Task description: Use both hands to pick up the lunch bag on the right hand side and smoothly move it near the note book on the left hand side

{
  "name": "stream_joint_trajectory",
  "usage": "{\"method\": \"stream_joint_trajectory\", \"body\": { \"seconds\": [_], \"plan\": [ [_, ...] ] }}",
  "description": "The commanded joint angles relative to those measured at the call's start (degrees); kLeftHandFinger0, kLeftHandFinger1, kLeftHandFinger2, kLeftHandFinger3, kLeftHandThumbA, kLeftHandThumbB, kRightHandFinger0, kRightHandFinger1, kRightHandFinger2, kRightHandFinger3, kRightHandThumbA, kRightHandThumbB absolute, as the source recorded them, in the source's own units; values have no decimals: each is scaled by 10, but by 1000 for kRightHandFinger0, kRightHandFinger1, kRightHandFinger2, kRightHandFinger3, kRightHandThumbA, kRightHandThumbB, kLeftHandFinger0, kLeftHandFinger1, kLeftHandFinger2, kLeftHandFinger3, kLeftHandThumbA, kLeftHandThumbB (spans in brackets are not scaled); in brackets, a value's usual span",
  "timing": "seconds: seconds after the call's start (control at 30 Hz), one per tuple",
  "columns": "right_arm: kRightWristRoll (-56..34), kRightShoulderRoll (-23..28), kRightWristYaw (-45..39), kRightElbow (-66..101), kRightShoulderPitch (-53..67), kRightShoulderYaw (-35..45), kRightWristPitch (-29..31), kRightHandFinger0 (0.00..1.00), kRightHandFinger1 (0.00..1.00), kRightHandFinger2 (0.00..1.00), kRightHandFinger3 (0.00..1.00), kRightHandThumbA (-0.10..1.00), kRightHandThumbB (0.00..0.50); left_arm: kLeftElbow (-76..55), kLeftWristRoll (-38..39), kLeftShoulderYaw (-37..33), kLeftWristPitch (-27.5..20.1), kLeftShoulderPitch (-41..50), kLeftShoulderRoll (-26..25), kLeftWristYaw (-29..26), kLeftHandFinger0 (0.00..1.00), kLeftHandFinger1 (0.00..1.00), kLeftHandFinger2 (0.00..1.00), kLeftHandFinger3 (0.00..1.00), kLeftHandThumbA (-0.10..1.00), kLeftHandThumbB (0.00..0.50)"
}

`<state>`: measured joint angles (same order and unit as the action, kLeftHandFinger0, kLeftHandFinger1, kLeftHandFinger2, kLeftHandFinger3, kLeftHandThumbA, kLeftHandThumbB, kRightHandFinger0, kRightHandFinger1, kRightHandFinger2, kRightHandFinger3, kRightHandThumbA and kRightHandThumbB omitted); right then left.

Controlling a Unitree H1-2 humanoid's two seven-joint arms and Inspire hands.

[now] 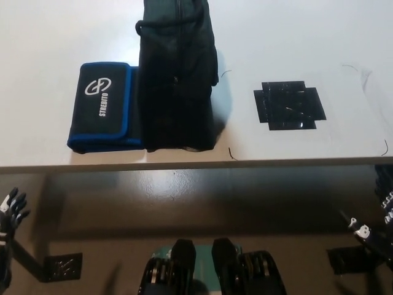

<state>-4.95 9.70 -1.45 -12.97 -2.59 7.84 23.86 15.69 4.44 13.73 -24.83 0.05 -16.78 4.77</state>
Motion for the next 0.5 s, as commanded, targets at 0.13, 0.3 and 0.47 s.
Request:
{"method": "stream_joint_trajectory", "body": {
  "seconds": [0.13,0.3,0.47],
  "plan": [
    [-13,-4,-16,13,1,8,31,1000,1000,1000,1000,1000,215,-3,6,22,-21,2,5,15,1000,1000,1000,1000,1000,280],
    [-14,-1,-27,4,1,12,31,1000,1000,1000,1000,1000,189,0,-3,31,-21,6,11,10,1000,1000,1000,1000,1000,269],
    [-11,-1,-32,-7,-4,15,31,1000,1000,1000,1000,1000,179,1,-3,38,-21,6,16,13,1000,1000,1000,1000,1000,270]
  ]
}}
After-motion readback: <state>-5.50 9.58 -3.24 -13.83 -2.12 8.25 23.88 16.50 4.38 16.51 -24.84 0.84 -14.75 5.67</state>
